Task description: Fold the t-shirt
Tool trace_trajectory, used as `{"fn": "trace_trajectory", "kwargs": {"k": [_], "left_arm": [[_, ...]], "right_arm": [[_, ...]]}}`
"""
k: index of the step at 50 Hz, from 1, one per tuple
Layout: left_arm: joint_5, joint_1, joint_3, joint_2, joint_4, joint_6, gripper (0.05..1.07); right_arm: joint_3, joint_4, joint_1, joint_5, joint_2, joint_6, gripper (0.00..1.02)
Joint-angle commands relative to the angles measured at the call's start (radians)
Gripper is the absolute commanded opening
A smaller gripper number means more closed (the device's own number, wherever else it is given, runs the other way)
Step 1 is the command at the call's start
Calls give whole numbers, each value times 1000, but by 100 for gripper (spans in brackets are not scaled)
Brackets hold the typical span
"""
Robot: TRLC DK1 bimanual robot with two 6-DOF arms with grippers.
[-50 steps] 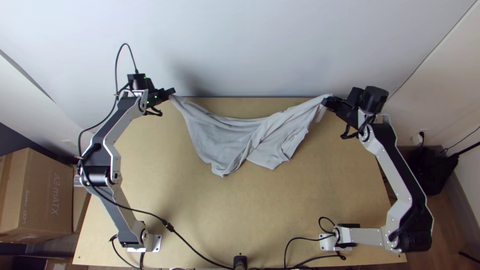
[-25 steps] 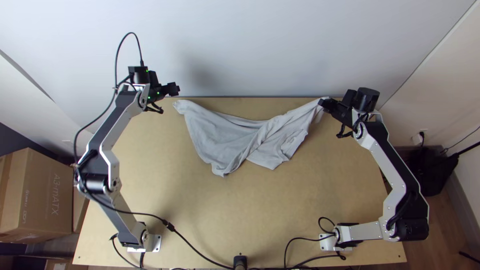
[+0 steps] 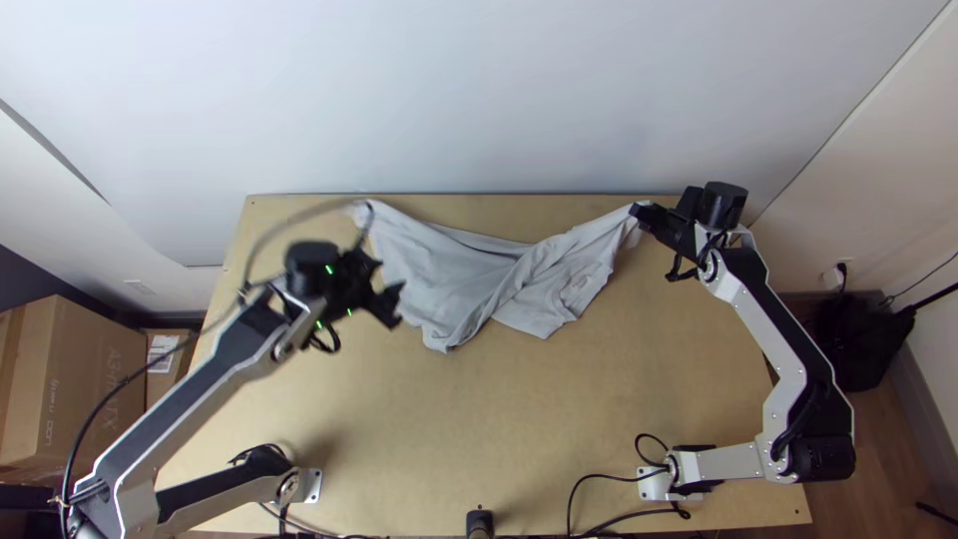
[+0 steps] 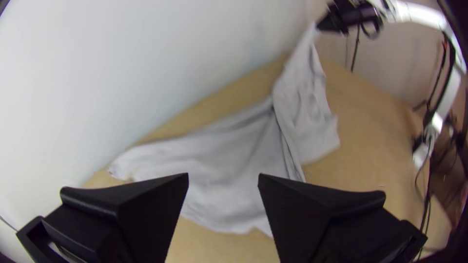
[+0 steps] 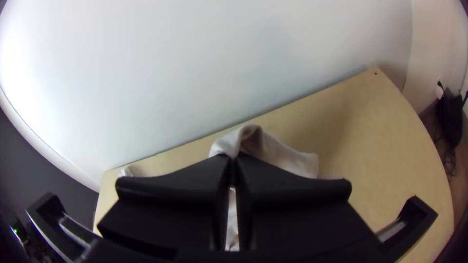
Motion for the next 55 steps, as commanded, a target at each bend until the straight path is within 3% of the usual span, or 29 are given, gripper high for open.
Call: {"fn": "trace_trajectory", "kwargs": {"k": [1, 12, 18, 36, 48, 55], "left_arm": [[-94, -123, -163, -67, 65, 40, 71], [-230, -318, -371, -70, 220, 31, 70], [-232, -332, -408, -55, 277, -15, 61], [-292, -408, -411, 117, 378, -32, 61], [-327, -441, -330, 283, 389, -124, 61], [-350, -445, -310, 335, 416, -144, 61]], "right_arm": [[-26, 25, -7, 8, -44, 19, 2], [-52, 32, -5, 8, -57, 34, 2], [-75, 46, 6, 8, -80, 37, 2], [-110, 83, 42, 25, -103, 71, 2], [-150, 88, 59, 25, -116, 97, 2], [-204, 158, 62, 25, -138, 122, 2]]}}
